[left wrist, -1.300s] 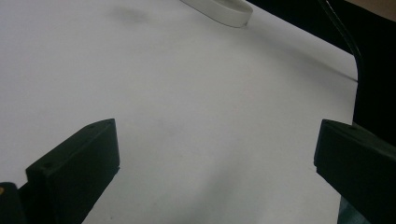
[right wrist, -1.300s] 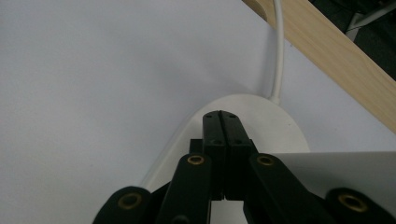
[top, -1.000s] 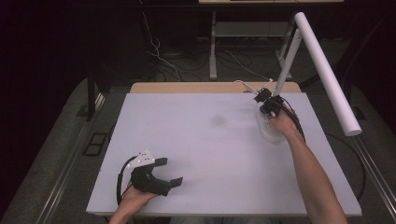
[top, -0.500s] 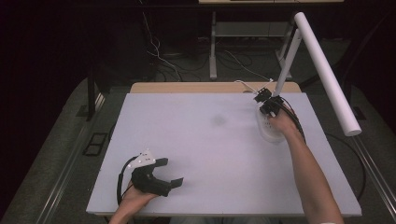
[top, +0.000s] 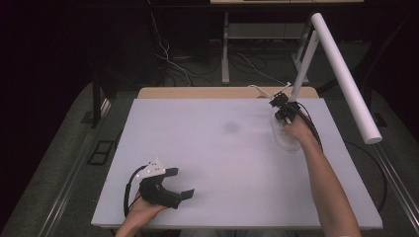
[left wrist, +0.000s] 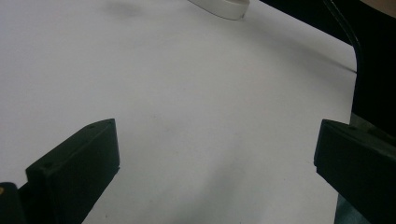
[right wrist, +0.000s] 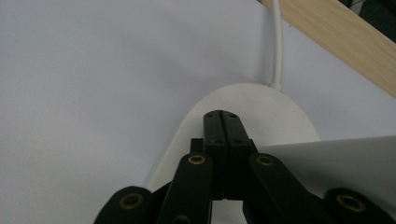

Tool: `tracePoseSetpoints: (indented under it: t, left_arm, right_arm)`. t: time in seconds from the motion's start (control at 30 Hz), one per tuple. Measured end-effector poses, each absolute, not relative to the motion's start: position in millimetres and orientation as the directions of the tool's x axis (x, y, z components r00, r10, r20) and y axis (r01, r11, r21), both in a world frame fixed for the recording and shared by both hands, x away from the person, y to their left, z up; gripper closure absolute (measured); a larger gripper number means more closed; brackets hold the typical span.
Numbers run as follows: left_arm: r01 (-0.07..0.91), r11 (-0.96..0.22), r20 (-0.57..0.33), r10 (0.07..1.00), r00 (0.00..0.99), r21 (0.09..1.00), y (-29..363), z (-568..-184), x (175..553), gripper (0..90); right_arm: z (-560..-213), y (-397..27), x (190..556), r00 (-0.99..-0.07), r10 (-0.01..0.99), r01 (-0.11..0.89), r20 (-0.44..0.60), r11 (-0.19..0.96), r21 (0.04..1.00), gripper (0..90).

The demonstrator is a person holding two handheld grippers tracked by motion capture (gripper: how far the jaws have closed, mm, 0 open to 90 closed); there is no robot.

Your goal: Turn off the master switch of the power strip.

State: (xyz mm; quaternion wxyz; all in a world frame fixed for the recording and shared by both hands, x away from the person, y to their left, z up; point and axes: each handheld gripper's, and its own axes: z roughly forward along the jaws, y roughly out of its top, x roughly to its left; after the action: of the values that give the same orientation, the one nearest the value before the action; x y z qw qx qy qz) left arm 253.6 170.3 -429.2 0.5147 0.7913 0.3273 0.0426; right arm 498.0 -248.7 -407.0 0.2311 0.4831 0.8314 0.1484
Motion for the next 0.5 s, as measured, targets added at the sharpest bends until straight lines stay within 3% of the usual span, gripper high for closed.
tracePoseSetpoints:
  t: [0.5]
  left_arm:
    - [0.477, -0.248, -0.274, 0.565, 0.778, 0.843, 172.1, -429.4, 254.0, 0.0]
  right_arm:
    - [-409.0, -240.2, 494.3, -0.391, 0.874, 0.74, -0.288, 0.485, 0.466, 89.8]
